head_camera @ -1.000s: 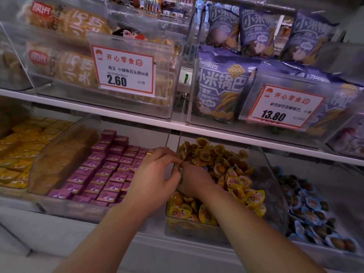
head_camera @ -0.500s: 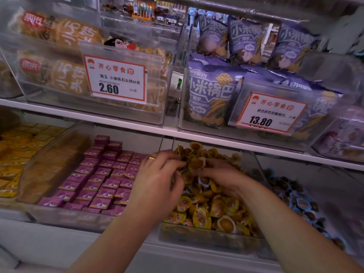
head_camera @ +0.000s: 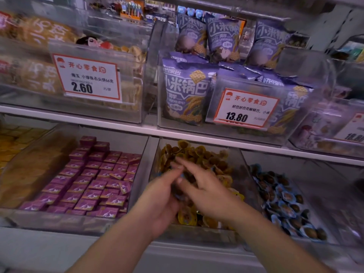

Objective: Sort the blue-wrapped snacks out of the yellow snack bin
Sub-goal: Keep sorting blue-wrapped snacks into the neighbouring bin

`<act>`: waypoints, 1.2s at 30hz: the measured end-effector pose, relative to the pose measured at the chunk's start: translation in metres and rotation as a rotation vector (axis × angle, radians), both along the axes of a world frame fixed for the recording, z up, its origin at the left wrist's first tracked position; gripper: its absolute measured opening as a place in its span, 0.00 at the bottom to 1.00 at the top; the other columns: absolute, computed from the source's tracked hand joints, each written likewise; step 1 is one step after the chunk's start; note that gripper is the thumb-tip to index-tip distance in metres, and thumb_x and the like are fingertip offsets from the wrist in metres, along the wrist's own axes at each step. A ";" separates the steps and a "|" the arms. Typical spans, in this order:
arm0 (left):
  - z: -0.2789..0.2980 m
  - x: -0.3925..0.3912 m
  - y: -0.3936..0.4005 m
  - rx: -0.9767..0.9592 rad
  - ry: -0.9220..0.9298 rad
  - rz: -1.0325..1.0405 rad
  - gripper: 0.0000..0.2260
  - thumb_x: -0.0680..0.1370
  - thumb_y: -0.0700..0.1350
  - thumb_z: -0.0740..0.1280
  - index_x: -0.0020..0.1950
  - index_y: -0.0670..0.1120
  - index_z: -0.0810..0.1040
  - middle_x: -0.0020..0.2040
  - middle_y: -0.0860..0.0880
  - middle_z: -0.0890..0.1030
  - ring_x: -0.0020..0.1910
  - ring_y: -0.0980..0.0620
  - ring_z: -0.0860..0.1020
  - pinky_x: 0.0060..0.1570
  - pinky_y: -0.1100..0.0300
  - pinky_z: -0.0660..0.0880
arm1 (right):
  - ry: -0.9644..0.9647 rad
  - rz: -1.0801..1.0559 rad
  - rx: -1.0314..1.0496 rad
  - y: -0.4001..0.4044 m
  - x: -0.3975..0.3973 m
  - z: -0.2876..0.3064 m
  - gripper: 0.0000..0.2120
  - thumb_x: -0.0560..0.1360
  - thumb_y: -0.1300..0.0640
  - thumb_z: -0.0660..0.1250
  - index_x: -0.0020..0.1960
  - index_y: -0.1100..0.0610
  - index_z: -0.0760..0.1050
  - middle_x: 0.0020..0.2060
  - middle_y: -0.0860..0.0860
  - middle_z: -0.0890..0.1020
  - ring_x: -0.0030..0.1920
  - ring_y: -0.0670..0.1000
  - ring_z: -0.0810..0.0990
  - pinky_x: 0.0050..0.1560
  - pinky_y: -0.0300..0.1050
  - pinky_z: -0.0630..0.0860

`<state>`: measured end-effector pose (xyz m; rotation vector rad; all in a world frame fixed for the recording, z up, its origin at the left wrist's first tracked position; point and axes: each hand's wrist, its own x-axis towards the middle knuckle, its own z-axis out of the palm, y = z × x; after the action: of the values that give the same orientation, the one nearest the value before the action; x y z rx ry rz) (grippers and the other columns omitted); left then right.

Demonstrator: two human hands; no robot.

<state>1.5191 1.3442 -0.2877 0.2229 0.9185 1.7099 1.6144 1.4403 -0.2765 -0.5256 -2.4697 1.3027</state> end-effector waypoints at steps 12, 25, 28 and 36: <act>0.009 -0.054 -0.048 -0.089 0.430 0.354 0.13 0.78 0.55 0.67 0.36 0.51 0.79 0.28 0.50 0.69 0.20 0.54 0.63 0.21 0.68 0.56 | -0.631 0.223 0.525 0.021 -0.065 -0.033 0.11 0.77 0.57 0.62 0.57 0.55 0.79 0.54 0.55 0.81 0.54 0.56 0.80 0.51 0.48 0.78; 0.006 -0.055 -0.049 -0.024 0.414 0.305 0.09 0.78 0.52 0.68 0.43 0.49 0.82 0.32 0.46 0.76 0.23 0.52 0.69 0.19 0.66 0.60 | -0.555 0.062 0.652 0.038 -0.093 -0.045 0.12 0.76 0.50 0.62 0.54 0.52 0.82 0.50 0.51 0.83 0.52 0.55 0.81 0.51 0.51 0.79; 0.006 -0.053 -0.048 -0.027 0.416 0.311 0.09 0.79 0.51 0.68 0.42 0.49 0.82 0.32 0.47 0.76 0.23 0.52 0.70 0.19 0.66 0.60 | -0.653 0.066 0.820 0.035 -0.099 -0.057 0.18 0.77 0.40 0.62 0.55 0.53 0.78 0.49 0.53 0.76 0.48 0.57 0.78 0.49 0.53 0.78; 0.009 -0.050 -0.051 -0.052 0.425 0.293 0.09 0.79 0.50 0.67 0.46 0.46 0.81 0.31 0.47 0.76 0.22 0.52 0.70 0.18 0.67 0.59 | -0.662 -0.042 0.888 0.053 -0.105 -0.052 0.15 0.69 0.39 0.70 0.49 0.49 0.78 0.48 0.51 0.75 0.44 0.53 0.77 0.41 0.46 0.74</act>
<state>1.4691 1.2929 -0.2783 0.4464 1.3594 1.9430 1.5089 1.4930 -0.3287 -0.8225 -3.1471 -0.1218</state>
